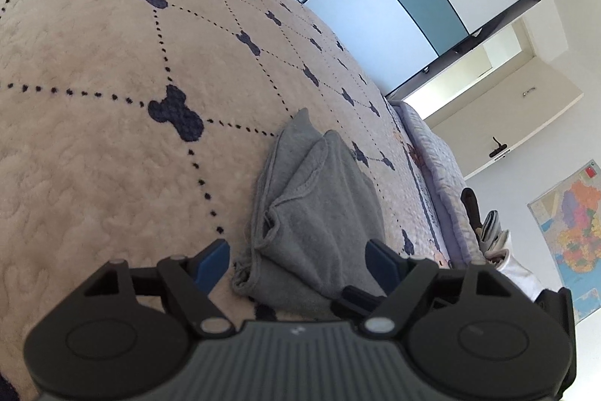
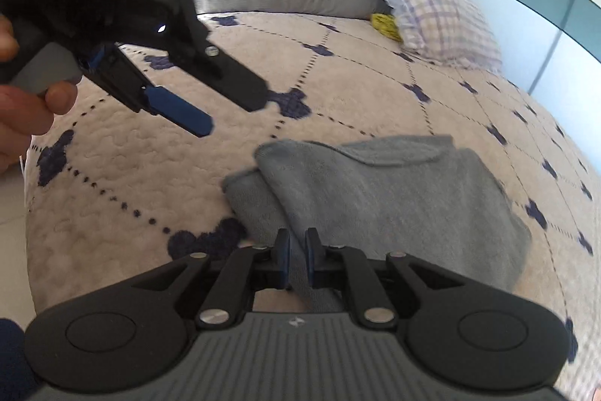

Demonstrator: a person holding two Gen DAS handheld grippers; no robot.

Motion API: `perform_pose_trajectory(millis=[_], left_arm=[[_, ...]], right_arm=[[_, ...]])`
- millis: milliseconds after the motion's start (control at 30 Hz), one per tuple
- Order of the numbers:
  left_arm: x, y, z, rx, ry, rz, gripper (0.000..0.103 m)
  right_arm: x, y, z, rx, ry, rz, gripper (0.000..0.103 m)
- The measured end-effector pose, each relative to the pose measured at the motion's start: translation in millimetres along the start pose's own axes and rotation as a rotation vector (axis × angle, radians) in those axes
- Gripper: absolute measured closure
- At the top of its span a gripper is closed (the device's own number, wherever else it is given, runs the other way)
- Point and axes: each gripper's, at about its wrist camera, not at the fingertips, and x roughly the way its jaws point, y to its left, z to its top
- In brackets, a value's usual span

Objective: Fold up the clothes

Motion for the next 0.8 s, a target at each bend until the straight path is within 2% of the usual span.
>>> perform_pose_trajectory(millis=[167, 267, 300, 333, 367, 433, 533, 667, 800], left_arm=[[25, -16, 1, 0.068, 0.015, 0.105, 0.023], [35, -19, 1, 0.072, 0.013, 0.144, 0.024], [38, -21, 1, 0.078, 0.011, 0.156, 0.027], [42, -22, 1, 0.084, 0.009, 0.168, 0.041], [45, -23, 1, 0.090, 0.009, 0.182, 0.049], [51, -25, 0, 0.100, 0.032, 0.232, 0.077], [50, -26, 0, 0.101, 0.020, 0.246, 0.092], [45, -34, 2, 0.121, -0.003, 0.247, 0.095], [44, -42, 4, 0.140, -0.012, 0.262, 0.095]], right_arm=[[-18, -24, -29, 0.061, 0.042, -0.042, 0.088], [-27, -35, -45, 0.096, 0.053, -0.053, 0.085], [-28, -39, -48, 0.110, 0.053, -0.056, 0.085], [-28, -42, -51, 0.124, 0.053, -0.059, 0.085], [-28, -43, -54, 0.125, 0.055, -0.066, 0.085], [-28, -41, -57, 0.103, 0.059, -0.093, 0.085], [-30, -40, -61, 0.100, 0.046, -0.115, 0.083], [-36, -42, -66, 0.108, 0.026, -0.125, 0.068], [-31, -44, -68, 0.093, 0.046, -0.168, 0.067]])
